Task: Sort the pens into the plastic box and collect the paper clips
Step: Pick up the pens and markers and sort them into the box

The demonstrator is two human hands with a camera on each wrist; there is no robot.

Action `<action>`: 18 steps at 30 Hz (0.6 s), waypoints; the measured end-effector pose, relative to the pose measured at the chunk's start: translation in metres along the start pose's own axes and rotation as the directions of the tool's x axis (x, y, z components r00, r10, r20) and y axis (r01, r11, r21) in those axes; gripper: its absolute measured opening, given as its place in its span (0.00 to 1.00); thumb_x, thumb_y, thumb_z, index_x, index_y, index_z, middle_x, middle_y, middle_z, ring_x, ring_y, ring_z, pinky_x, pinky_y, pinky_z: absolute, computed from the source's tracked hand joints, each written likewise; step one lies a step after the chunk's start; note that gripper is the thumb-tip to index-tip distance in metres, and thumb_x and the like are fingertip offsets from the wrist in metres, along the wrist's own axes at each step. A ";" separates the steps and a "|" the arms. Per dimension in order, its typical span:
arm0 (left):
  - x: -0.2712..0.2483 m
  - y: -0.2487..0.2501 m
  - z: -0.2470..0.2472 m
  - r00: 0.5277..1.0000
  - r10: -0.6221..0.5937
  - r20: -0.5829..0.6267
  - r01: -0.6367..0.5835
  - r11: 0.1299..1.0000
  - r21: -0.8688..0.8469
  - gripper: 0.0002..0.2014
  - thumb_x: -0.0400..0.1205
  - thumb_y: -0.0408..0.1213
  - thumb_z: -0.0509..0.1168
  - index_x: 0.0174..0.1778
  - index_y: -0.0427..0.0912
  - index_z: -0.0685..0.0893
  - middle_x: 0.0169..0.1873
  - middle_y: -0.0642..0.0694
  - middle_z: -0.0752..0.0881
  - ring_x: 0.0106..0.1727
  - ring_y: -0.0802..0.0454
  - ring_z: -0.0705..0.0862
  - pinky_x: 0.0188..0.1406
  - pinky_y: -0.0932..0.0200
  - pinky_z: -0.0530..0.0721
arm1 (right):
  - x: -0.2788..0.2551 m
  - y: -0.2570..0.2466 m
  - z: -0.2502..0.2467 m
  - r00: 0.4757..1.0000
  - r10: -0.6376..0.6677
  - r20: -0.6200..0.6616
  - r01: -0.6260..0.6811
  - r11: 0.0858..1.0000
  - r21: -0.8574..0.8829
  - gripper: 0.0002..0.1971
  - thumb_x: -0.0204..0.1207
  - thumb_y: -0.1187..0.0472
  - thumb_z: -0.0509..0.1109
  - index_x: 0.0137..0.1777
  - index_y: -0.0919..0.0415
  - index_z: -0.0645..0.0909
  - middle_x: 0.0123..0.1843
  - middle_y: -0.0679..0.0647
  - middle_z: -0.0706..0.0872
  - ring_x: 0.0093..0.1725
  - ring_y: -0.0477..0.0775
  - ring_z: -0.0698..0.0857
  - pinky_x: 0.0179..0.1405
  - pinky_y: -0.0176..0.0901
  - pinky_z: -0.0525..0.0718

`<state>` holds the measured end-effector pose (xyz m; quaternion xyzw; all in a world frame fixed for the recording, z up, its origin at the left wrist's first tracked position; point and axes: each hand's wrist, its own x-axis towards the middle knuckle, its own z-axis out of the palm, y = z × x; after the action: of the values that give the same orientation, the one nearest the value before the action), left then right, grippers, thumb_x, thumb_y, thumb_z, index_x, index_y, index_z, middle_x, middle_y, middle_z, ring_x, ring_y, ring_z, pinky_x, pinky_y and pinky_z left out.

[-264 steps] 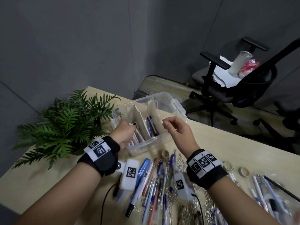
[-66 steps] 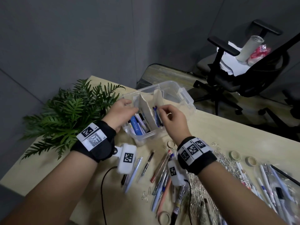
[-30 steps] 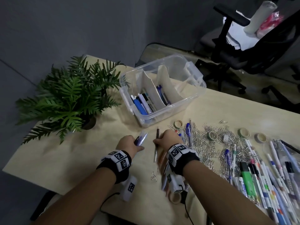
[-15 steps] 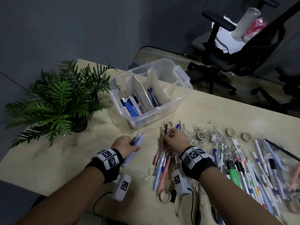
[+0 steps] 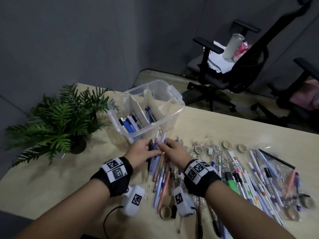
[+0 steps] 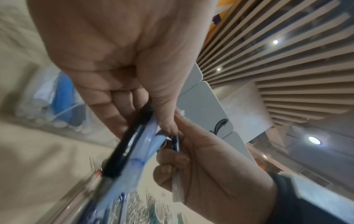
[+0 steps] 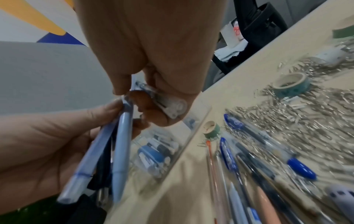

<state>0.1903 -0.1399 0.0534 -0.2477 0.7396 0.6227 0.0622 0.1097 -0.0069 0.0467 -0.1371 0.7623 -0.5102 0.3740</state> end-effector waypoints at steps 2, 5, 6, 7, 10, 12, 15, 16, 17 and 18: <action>-0.004 0.012 -0.004 0.999 -0.003 -0.038 0.003 1.000 0.006 0.05 0.75 0.33 0.74 0.42 0.42 0.84 0.34 0.45 0.90 0.37 0.54 0.89 0.33 0.63 0.83 | 0.003 -0.008 -0.004 0.998 -0.038 -0.048 0.038 0.999 0.005 0.16 0.81 0.48 0.66 0.42 0.62 0.77 0.31 0.58 0.80 0.24 0.52 0.77 0.30 0.46 0.78; -0.007 0.028 -0.020 0.997 0.011 -0.082 -0.014 0.999 -0.037 0.05 0.79 0.32 0.69 0.48 0.35 0.84 0.40 0.40 0.89 0.43 0.48 0.89 0.31 0.64 0.87 | 0.011 -0.027 -0.014 0.988 -0.089 -0.125 0.092 0.996 0.020 0.17 0.83 0.48 0.60 0.49 0.63 0.76 0.40 0.62 0.86 0.29 0.51 0.79 0.31 0.46 0.78; -0.008 0.033 -0.026 0.995 0.017 -0.096 -0.021 0.999 -0.042 0.07 0.80 0.31 0.69 0.50 0.32 0.84 0.38 0.41 0.89 0.44 0.47 0.89 0.33 0.64 0.88 | 0.014 -0.034 -0.018 0.983 -0.112 -0.148 0.115 0.993 0.014 0.17 0.84 0.49 0.59 0.50 0.65 0.76 0.39 0.61 0.85 0.30 0.50 0.80 0.31 0.43 0.78; -0.007 0.037 -0.033 0.994 0.019 -0.111 -0.024 0.999 -0.048 0.08 0.80 0.31 0.68 0.51 0.30 0.83 0.33 0.45 0.89 0.42 0.47 0.89 0.33 0.63 0.88 | 0.016 -0.042 -0.021 0.977 -0.132 -0.168 0.135 0.991 0.007 0.16 0.85 0.50 0.58 0.50 0.65 0.75 0.36 0.58 0.84 0.30 0.51 0.81 0.31 0.41 0.78; -0.004 0.052 -0.049 0.985 0.034 -0.169 -0.046 0.996 -0.071 0.06 0.81 0.31 0.68 0.50 0.33 0.84 0.31 0.46 0.88 0.38 0.48 0.86 0.32 0.63 0.86 | 0.024 -0.063 -0.027 0.969 -0.171 -0.177 0.183 0.982 0.054 0.11 0.86 0.53 0.56 0.48 0.60 0.70 0.30 0.53 0.76 0.25 0.55 0.78 0.26 0.46 0.78; 0.002 0.063 -0.056 0.971 0.067 -0.229 -0.084 0.994 -0.065 0.07 0.81 0.33 0.68 0.51 0.32 0.84 0.41 0.38 0.90 0.39 0.49 0.87 0.32 0.65 0.85 | 0.033 -0.073 -0.029 0.967 -0.201 -0.155 0.204 0.979 0.003 0.08 0.86 0.54 0.54 0.51 0.57 0.69 0.32 0.54 0.73 0.23 0.54 0.74 0.21 0.45 0.75; 0.015 0.078 -0.062 0.946 0.081 -0.313 -0.133 0.980 -0.148 0.10 0.80 0.33 0.69 0.51 0.29 0.83 0.44 0.36 0.89 0.41 0.48 0.88 0.32 0.65 0.88 | 0.049 -0.088 -0.033 0.970 -0.219 -0.109 0.202 0.968 -0.147 0.07 0.85 0.61 0.53 0.60 0.55 0.68 0.39 0.55 0.74 0.28 0.54 0.75 0.20 0.41 0.73; 0.021 0.082 -0.064 0.940 0.076 -0.333 -0.136 0.977 -0.162 0.10 0.80 0.33 0.69 0.51 0.29 0.83 0.43 0.37 0.89 0.42 0.47 0.89 0.33 0.64 0.88 | 0.056 -0.093 -0.032 0.967 -0.235 -0.099 0.213 0.957 -0.195 0.11 0.84 0.64 0.53 0.64 0.56 0.69 0.40 0.55 0.75 0.30 0.54 0.77 0.18 0.38 0.74; 0.028 0.086 -0.065 0.935 0.069 -0.349 -0.133 0.977 -0.165 0.10 0.79 0.34 0.69 0.51 0.29 0.83 0.43 0.37 0.89 0.42 0.47 0.89 0.34 0.64 0.89 | 0.062 -0.097 -0.032 0.962 -0.258 -0.090 0.229 0.942 -0.244 0.15 0.82 0.67 0.54 0.66 0.57 0.69 0.41 0.56 0.77 0.33 0.56 0.80 0.19 0.38 0.77; 0.036 0.087 -0.066 0.930 0.056 -0.364 -0.125 0.978 -0.167 0.10 0.79 0.34 0.70 0.50 0.29 0.83 0.42 0.37 0.89 0.40 0.48 0.89 0.33 0.63 0.89 | 0.069 -0.100 -0.030 0.954 -0.286 -0.087 0.251 0.924 -0.289 0.17 0.81 0.68 0.56 0.70 0.59 0.70 0.43 0.57 0.79 0.37 0.58 0.83 0.25 0.40 0.83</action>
<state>0.1347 -0.2041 0.1313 -0.3271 0.6873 0.6363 -0.1258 0.0244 -0.0713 0.1108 -0.2582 0.8219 -0.4535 0.2284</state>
